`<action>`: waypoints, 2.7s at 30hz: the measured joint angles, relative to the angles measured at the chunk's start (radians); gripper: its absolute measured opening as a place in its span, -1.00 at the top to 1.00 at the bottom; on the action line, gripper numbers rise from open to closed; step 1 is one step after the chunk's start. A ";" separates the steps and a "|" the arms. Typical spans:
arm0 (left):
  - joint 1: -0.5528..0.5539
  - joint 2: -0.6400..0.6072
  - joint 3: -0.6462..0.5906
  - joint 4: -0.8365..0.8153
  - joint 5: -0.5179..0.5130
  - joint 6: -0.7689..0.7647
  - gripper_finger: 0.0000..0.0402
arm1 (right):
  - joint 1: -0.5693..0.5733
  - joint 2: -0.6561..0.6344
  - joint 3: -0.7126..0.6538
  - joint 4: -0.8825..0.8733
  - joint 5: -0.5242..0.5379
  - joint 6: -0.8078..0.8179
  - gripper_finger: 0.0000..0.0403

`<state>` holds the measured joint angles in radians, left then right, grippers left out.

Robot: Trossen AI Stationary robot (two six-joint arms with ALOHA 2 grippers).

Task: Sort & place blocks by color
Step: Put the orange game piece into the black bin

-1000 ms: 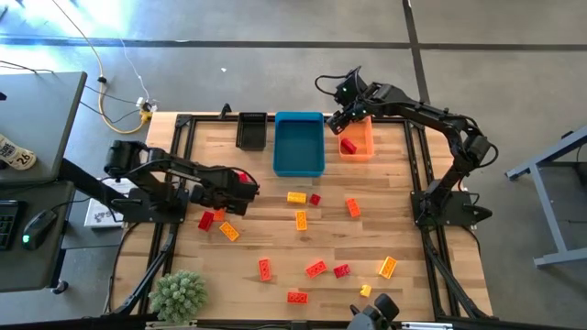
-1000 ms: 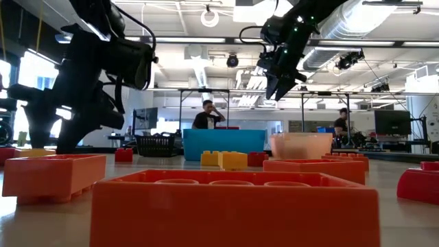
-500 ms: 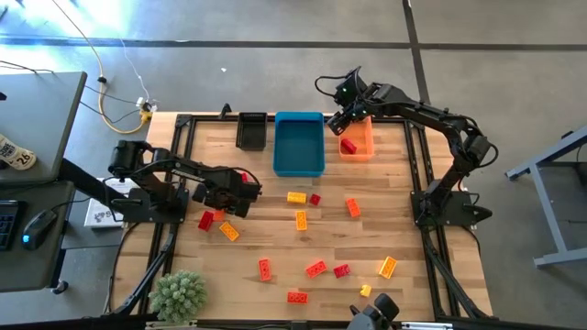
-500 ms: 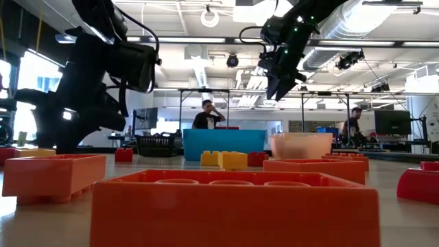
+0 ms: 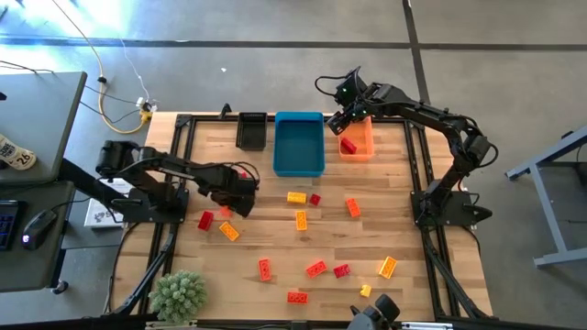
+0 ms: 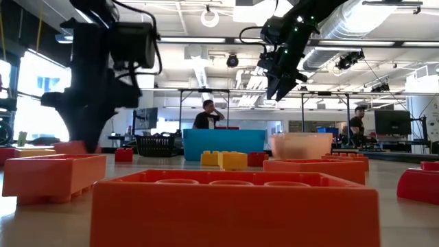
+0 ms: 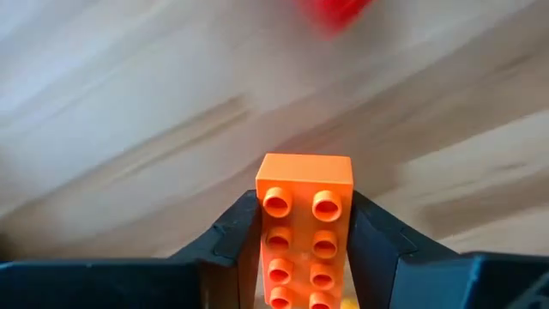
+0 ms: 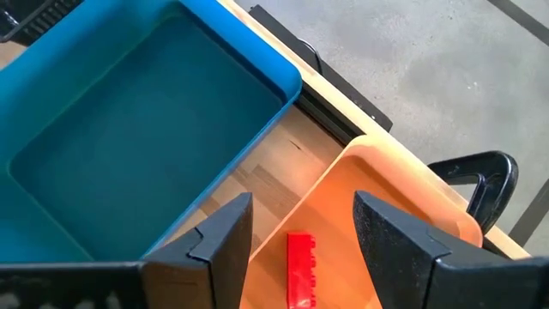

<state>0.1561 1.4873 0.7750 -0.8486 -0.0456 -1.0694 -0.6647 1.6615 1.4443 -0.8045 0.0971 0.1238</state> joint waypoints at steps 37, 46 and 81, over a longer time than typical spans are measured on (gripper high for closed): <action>0.694 -0.145 0.003 0.654 -0.048 0.654 0.43 | 0.122 0.000 0.000 0.065 -0.081 0.196 0.05; 0.754 -0.030 0.022 0.692 -0.006 0.697 0.43 | 0.124 0.000 0.000 0.070 -0.079 0.274 0.05; 0.753 0.009 0.079 0.668 0.003 0.706 0.09 | 0.253 0.000 0.000 0.059 -0.072 0.338 0.05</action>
<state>0.9092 1.4966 0.8539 -0.1811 -0.0429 -0.3630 -0.4113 1.6619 1.4442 -0.7460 0.0247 0.4616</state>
